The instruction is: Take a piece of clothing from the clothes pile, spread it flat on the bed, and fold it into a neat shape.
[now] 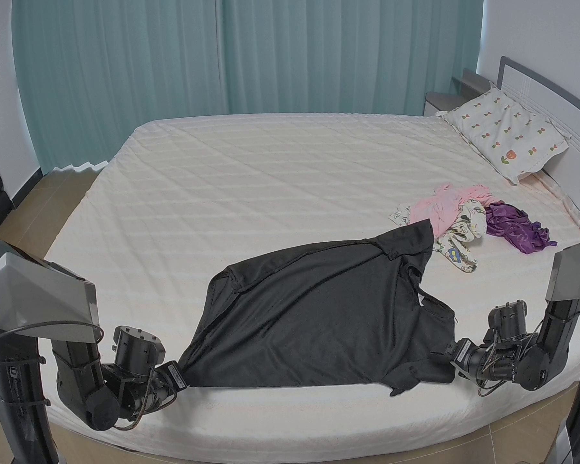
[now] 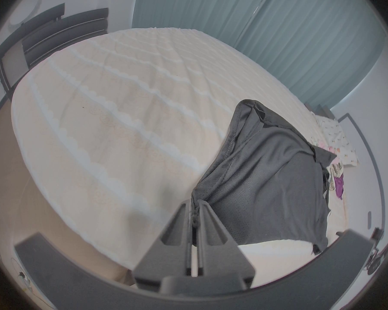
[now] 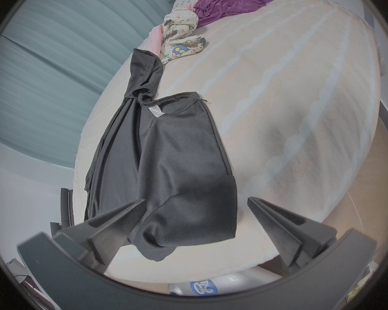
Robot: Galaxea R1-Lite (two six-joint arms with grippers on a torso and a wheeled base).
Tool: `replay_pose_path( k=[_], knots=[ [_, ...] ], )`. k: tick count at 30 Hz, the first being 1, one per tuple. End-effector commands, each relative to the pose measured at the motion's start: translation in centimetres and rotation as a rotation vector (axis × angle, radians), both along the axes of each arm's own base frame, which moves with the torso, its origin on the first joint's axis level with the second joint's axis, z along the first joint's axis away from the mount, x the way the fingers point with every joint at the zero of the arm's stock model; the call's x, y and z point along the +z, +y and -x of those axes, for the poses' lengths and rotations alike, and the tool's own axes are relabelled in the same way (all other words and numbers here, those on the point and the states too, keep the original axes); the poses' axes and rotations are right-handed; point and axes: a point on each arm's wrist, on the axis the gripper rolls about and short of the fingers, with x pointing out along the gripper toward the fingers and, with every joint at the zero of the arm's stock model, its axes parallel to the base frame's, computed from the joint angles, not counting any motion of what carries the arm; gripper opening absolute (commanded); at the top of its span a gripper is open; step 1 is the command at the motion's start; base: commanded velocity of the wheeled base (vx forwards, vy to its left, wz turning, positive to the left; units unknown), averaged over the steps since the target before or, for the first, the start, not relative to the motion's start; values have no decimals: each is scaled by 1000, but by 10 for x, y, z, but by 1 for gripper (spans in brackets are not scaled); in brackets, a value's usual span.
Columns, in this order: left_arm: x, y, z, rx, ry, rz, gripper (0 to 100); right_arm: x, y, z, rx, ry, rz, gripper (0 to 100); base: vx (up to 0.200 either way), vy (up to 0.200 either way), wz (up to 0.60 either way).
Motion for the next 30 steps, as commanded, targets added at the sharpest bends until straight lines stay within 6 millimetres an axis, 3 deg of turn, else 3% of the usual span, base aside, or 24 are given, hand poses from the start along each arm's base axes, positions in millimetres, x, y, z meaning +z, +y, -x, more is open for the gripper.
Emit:
replay_pose_path(
  k=[1,6,7,11,17,23,30],
  knots=[
    [3,2,9,-16,17,-18,0,-16,-1,0,-3,45,10,100,0,0,0],
    [1,2,10,-21,59,-34,0,-17,1,-6,-2,29,10,100,0,0,0],
    [1,2,7,-18,49,-28,0,-17,1,-10,-2,19,9,0,0,0,0],
    [2,2,-4,1,16,7,0,-14,1,-22,-9,-21,5,0,0,0,0],
    [6,5,-21,87,-65,113,0,10,-12,-61,-72,-190,-5,0,0,0,0],
    [-6,9,-30,112,-115,119,0,24,-22,-92,-108,-282,-8,0,0,0,0],
    [-21,11,-36,123,-156,121,0,15,-21,-124,-111,-301,-13,0,0,0,0]
  ],
)
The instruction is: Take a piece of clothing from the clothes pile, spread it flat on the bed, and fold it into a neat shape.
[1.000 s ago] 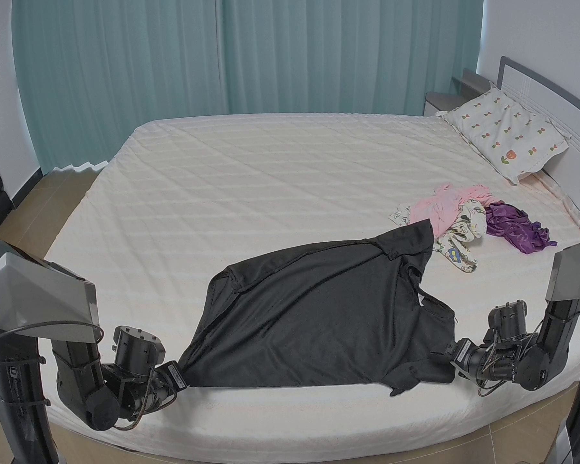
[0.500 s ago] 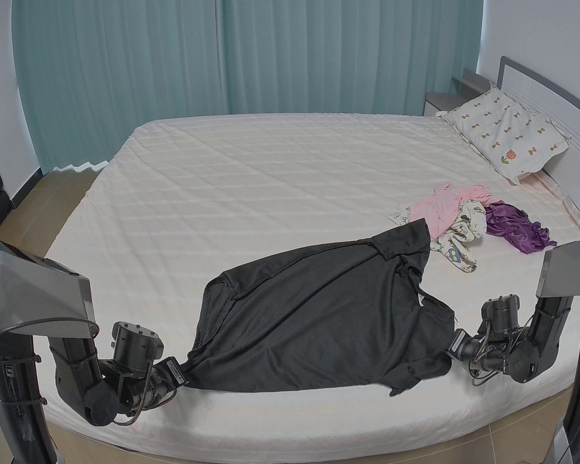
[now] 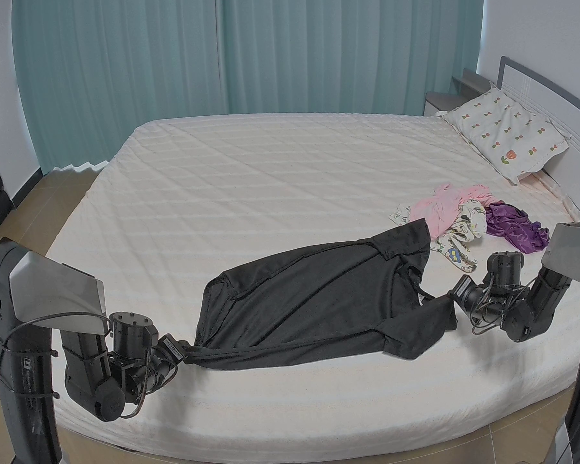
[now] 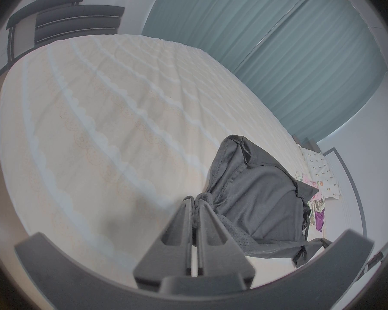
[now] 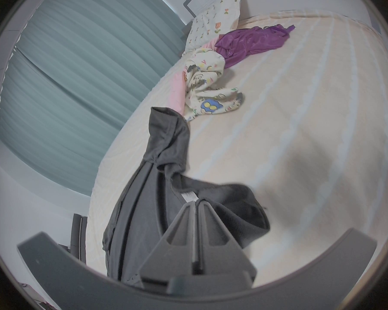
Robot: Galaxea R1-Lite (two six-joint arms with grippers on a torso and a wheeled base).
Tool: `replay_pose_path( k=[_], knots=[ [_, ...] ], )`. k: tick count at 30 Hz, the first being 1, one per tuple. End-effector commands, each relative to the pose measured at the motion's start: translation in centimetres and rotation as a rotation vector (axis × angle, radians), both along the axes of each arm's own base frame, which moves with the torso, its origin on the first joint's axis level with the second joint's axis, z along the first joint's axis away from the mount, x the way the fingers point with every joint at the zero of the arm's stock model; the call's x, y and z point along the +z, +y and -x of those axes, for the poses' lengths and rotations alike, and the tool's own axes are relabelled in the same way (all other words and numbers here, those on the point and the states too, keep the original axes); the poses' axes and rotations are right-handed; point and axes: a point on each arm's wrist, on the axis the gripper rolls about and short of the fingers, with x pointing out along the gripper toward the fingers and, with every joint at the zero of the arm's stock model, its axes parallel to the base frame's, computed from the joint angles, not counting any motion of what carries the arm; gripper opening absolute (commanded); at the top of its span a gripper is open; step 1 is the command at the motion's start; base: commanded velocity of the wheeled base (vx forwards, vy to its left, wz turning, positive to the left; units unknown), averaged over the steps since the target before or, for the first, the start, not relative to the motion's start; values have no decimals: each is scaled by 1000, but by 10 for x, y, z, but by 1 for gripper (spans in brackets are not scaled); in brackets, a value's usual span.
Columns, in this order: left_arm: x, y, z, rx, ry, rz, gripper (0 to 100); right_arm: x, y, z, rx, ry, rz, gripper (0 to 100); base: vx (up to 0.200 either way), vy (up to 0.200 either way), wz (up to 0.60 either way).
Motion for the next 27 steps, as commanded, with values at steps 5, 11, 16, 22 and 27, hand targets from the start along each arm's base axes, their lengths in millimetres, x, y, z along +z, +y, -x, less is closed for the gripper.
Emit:
replay_pose_path(
  k=[5,11,16,22,27],
  knots=[
    [-18,4,-3,22,17,-9,0,-19,5,-45,4,-54,-2,0,0,0,0],
    [-19,4,-3,22,19,-9,0,-27,14,-52,14,-59,5,100,0,0,0],
    [-19,5,-3,23,19,-9,0,-18,-2,-58,-63,-101,24,100,0,0,0],
    [-19,5,-3,22,21,-9,0,12,-22,-41,-129,-130,-26,100,0,0,0],
    [-20,5,-3,22,24,-9,0,4,-3,-2,-20,-9,-58,100,0,0,0]
  ],
)
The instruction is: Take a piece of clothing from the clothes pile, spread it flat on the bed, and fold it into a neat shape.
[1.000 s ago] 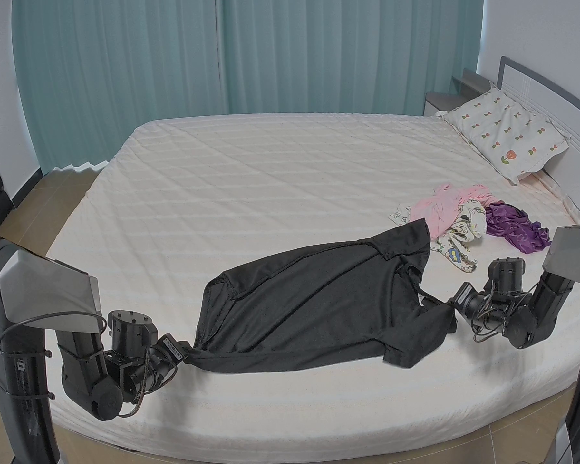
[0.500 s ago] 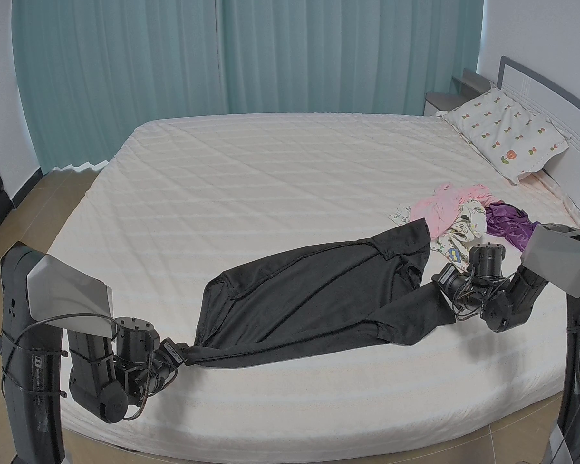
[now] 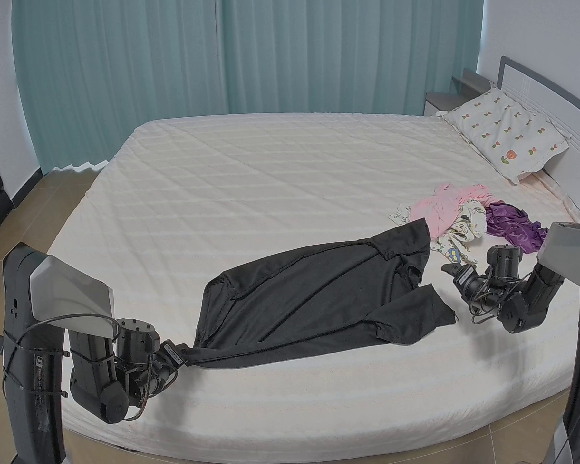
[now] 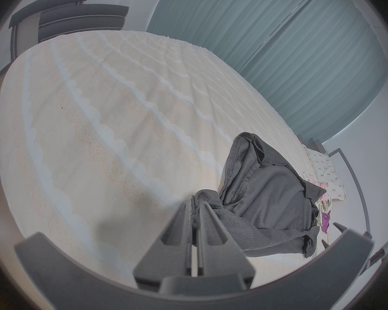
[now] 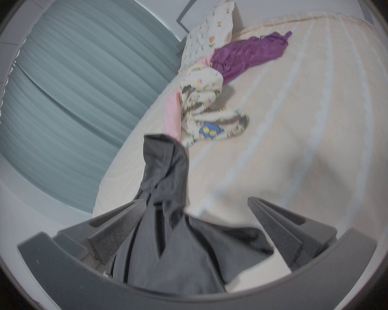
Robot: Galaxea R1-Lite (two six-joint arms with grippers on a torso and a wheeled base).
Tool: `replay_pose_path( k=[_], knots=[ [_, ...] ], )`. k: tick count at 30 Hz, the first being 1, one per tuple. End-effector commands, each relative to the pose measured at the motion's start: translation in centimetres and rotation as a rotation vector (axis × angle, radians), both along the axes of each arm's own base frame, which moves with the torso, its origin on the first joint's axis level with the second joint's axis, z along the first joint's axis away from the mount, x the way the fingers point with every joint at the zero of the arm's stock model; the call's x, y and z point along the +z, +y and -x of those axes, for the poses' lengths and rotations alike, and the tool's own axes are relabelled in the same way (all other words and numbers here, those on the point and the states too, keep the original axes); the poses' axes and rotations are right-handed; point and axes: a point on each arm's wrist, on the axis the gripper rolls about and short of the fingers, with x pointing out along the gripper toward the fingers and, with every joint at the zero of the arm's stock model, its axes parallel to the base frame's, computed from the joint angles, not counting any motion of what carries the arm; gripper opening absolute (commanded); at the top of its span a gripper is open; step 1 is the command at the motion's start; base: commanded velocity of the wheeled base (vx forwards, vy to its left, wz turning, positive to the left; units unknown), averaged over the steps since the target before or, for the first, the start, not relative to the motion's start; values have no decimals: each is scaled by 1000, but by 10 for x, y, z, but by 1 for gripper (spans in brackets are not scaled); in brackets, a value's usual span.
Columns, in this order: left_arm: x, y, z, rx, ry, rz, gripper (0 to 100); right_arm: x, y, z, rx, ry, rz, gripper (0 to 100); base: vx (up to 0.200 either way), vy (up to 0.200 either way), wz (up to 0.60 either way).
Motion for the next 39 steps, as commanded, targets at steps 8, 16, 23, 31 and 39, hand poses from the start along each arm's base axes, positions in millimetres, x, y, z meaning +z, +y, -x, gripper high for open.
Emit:
replay_pose_path(
  k=[8,16,23,31,39],
  knots=[
    [-1,0,0,1,4,0,0,-15,55,79,242,220,15,100,0,0,0],
    [-1,1,0,3,4,0,0,-34,74,76,321,248,76,100,0,0,0],
    [-1,1,0,3,4,0,0,-41,76,60,300,224,95,100,0,0,0],
    [-1,1,0,3,4,0,0,-49,83,42,252,187,133,0,0,0,0],
    [-2,1,0,3,6,-1,0,-34,76,56,242,190,134,0,0,0,0]
  ],
)
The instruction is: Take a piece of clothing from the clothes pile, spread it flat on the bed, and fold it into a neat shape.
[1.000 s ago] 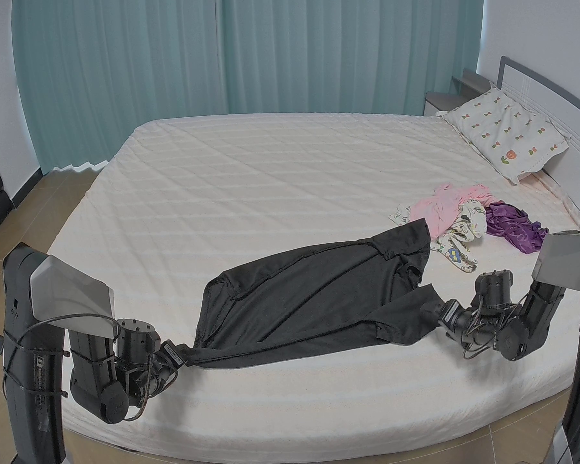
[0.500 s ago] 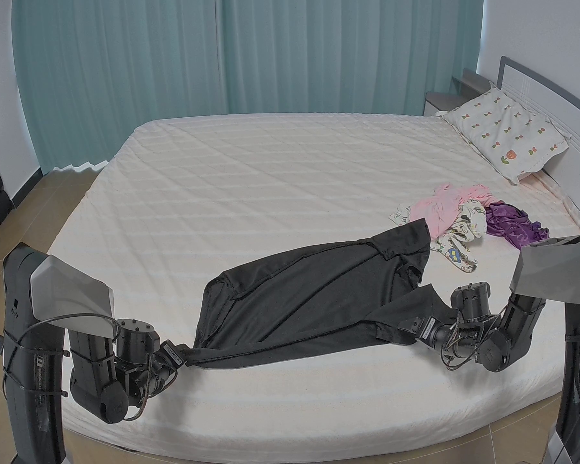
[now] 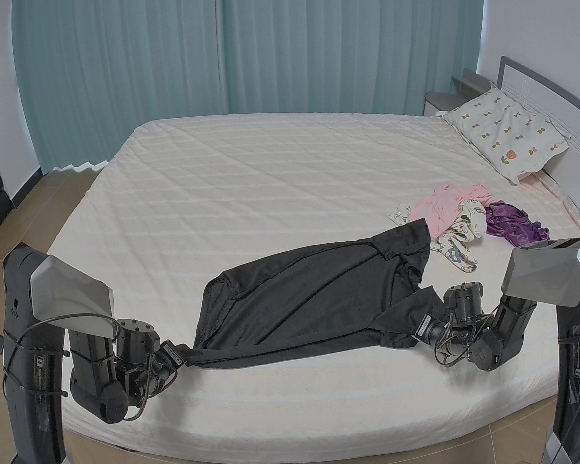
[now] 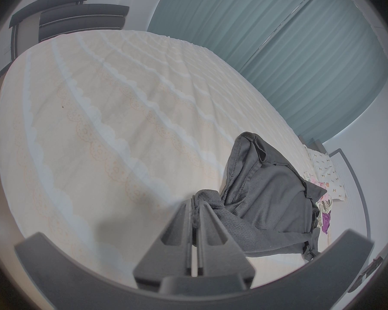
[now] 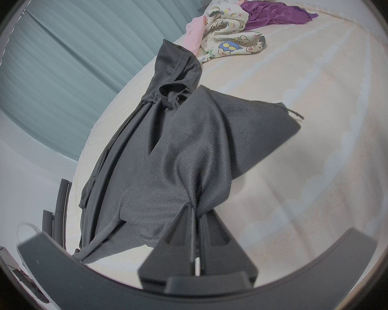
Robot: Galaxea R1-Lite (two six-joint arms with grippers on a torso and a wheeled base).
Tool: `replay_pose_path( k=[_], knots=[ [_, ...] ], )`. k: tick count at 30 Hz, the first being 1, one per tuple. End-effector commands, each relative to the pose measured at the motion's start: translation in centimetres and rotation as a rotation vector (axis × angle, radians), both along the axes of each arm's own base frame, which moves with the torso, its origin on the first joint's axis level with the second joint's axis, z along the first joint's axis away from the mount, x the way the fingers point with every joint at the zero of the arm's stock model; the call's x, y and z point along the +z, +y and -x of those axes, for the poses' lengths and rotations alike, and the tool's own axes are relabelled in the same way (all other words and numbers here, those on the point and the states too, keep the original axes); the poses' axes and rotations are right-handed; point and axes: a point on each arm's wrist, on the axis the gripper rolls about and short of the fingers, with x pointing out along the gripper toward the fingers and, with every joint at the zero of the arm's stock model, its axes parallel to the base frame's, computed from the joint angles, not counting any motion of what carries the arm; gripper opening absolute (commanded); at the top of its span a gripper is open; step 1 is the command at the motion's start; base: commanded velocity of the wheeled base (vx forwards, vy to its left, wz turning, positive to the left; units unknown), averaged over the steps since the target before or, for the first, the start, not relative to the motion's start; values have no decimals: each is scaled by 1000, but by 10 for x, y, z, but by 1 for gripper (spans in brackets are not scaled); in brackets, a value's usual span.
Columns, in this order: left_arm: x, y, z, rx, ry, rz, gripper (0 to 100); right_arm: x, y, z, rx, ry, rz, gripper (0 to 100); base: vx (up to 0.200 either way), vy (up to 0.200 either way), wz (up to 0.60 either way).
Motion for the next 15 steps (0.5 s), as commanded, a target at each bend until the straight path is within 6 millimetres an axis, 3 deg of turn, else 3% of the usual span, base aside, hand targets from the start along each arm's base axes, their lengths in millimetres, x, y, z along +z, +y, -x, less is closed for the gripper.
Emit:
replay_pose_path(
  k=[1,6,8,12,15],
  knots=[
    [-1,0,0,1,2,0,0,12,-6,8,-12,-8,0,0,0,0,0],
    [0,0,1,0,2,-2,0,24,-17,18,-33,-9,-1,0,0,0,0],
    [0,0,4,-13,12,-17,0,36,-25,34,-35,0,-2,0,0,0,0],
    [17,-1,26,-68,16,-111,0,42,-36,59,-1,36,40,0,0,0,0],
    [37,-3,54,-169,-1,-242,0,52,-46,82,46,56,53,0,0,0,0]
  ],
)
